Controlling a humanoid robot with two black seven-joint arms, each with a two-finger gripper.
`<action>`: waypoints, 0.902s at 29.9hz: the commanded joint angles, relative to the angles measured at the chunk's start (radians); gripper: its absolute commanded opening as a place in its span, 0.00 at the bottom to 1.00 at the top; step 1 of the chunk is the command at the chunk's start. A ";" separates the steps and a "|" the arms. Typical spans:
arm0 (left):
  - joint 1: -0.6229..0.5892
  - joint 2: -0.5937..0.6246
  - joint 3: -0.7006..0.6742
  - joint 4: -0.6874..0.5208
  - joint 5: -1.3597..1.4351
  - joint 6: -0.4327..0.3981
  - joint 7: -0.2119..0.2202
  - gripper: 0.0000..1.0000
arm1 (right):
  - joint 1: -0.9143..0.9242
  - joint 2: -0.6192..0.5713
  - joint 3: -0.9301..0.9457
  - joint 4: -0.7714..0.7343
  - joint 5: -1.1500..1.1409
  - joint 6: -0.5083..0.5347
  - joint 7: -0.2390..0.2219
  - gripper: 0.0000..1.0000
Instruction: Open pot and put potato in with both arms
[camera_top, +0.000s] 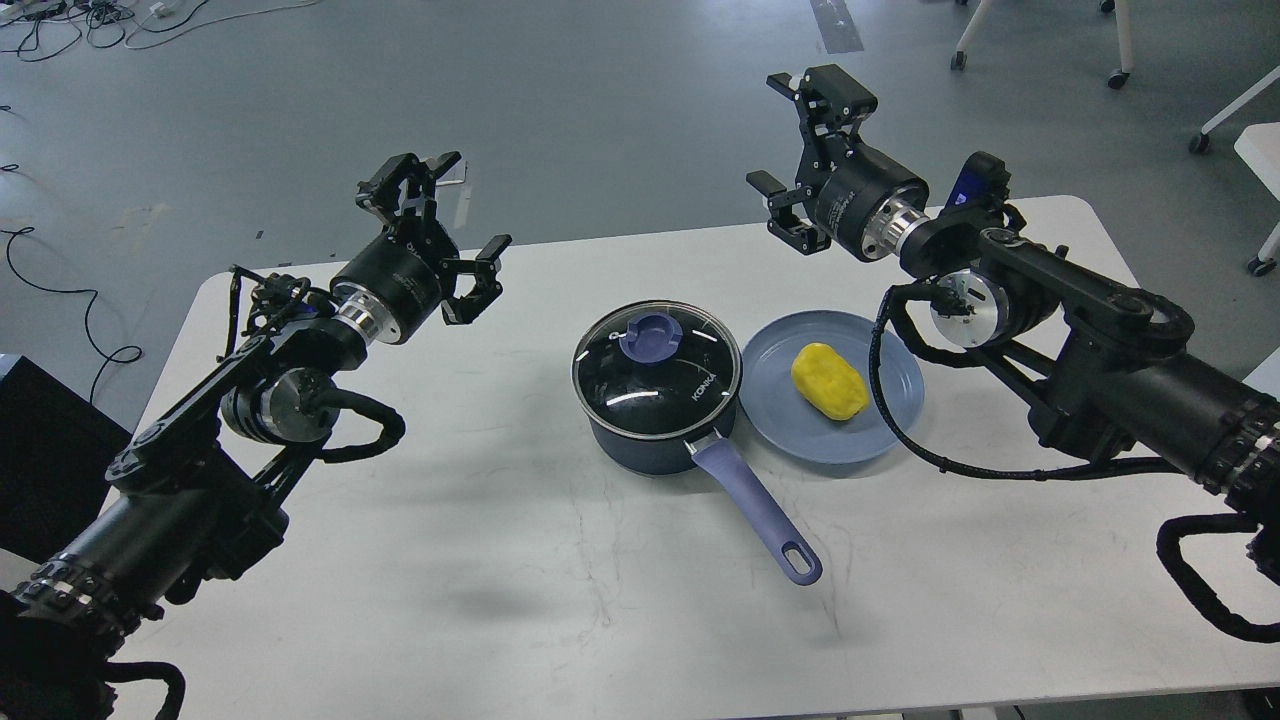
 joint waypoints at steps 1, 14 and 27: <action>-0.001 0.003 -0.001 -0.011 -0.001 0.000 -0.001 0.98 | -0.003 -0.004 0.003 0.000 0.000 0.001 0.002 1.00; -0.004 0.020 0.003 -0.011 -0.001 -0.003 -0.003 0.98 | 0.008 -0.007 -0.006 -0.001 0.000 0.000 0.002 1.00; -0.006 0.008 0.020 -0.012 0.002 -0.011 0.002 0.98 | 0.014 -0.004 -0.011 0.003 -0.002 0.000 0.002 1.00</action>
